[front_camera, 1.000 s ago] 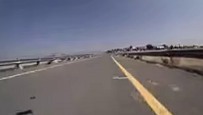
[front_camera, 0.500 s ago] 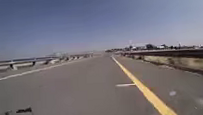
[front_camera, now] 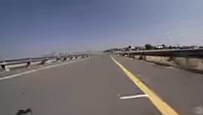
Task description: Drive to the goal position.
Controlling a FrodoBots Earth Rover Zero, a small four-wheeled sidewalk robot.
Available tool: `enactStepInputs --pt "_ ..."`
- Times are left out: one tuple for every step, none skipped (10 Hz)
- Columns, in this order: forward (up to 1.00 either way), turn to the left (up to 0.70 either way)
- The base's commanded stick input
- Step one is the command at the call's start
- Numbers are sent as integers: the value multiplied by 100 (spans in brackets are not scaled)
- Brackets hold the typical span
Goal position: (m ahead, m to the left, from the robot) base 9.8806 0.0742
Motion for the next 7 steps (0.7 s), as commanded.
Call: enactStepInputs --pt "100 0" --pt "100 0" --pt "100 0" --pt "100 0" --pt "100 0" --pt "100 0" --pt "100 0"
